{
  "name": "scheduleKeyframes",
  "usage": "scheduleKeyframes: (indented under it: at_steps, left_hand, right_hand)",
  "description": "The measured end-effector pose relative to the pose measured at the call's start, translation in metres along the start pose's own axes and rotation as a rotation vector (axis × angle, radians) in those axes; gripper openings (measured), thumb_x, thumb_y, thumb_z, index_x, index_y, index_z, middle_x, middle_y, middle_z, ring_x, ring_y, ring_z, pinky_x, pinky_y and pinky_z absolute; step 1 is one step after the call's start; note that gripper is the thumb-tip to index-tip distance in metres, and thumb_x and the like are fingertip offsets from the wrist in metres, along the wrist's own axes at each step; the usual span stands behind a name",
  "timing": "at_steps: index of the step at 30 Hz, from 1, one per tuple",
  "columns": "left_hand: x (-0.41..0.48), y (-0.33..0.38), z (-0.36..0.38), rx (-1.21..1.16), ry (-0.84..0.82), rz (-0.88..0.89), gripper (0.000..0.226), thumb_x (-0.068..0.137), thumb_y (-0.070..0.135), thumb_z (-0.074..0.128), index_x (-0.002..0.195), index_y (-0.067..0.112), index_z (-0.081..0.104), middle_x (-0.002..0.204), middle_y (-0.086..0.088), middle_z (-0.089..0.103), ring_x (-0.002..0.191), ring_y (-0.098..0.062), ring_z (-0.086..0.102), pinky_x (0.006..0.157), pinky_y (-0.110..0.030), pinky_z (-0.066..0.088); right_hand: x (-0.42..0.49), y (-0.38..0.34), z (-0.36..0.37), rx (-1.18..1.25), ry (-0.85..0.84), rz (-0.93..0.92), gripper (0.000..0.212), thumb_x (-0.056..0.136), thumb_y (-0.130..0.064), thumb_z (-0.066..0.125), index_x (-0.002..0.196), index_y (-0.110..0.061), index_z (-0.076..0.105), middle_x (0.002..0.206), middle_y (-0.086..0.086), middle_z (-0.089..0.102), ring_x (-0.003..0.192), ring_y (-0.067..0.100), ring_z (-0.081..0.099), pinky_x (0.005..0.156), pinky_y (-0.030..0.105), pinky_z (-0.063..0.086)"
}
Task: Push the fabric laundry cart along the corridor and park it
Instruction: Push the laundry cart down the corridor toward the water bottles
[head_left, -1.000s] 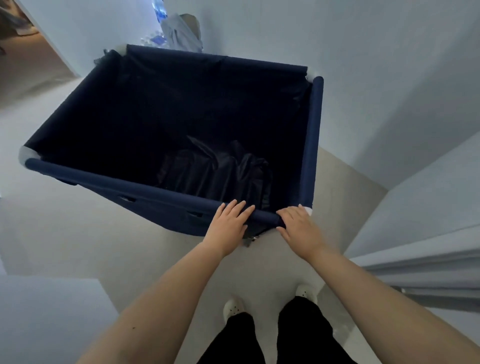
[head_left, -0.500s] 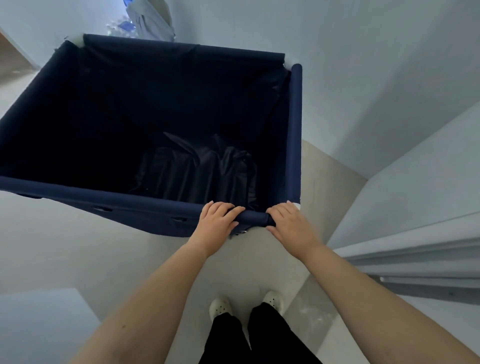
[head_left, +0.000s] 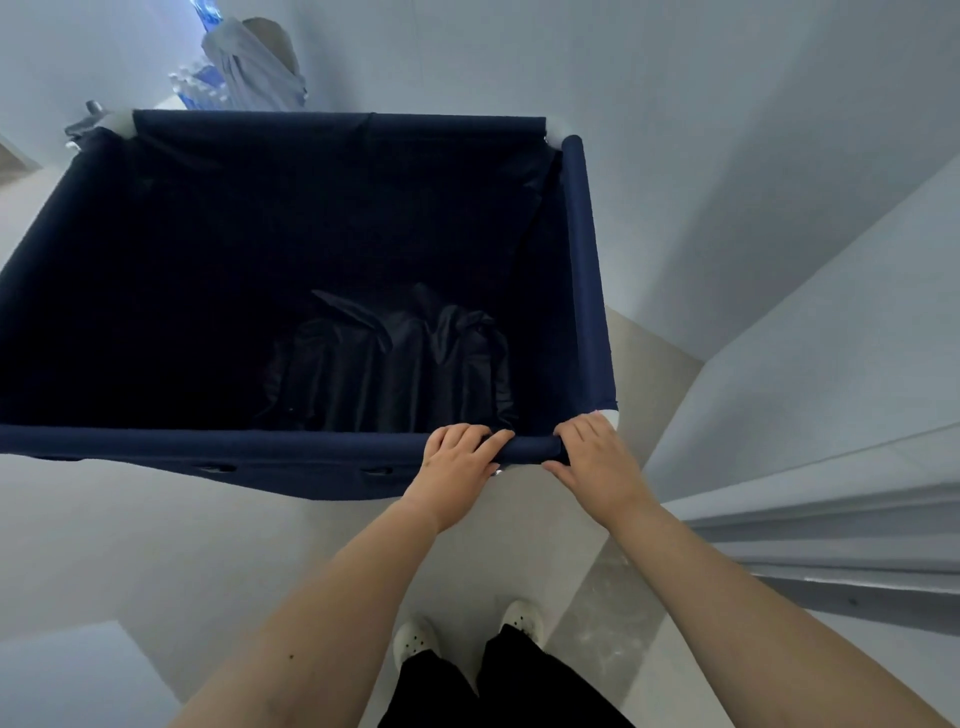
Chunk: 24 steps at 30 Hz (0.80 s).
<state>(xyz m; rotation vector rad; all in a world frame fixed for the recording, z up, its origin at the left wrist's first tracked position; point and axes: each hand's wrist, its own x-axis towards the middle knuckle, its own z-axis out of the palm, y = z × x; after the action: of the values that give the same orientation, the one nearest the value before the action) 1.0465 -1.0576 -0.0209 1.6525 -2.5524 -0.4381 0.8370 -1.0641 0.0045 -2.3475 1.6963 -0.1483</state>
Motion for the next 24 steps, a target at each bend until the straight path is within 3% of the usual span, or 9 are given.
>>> scheduleKeyframes:
  at_steps: [24]
  left_hand:
    - [0.063, 0.150, 0.038, -0.152, -0.058, 0.114, 0.050, 0.096, 0.018, 0.036, 0.143, 0.023, 0.022, 0.133, -0.002, 0.042, 0.124, -0.022, 0.032, 0.111, -0.040, 0.012]
  right_hand:
    - [-0.067, 0.117, -0.034, -0.088, -0.023, 0.329, 0.042, 0.080, -0.043, 0.065, 0.103, -0.010, 0.052, 0.105, 0.005, 0.056, 0.104, 0.021, 0.045, 0.092, 0.030, 0.037]
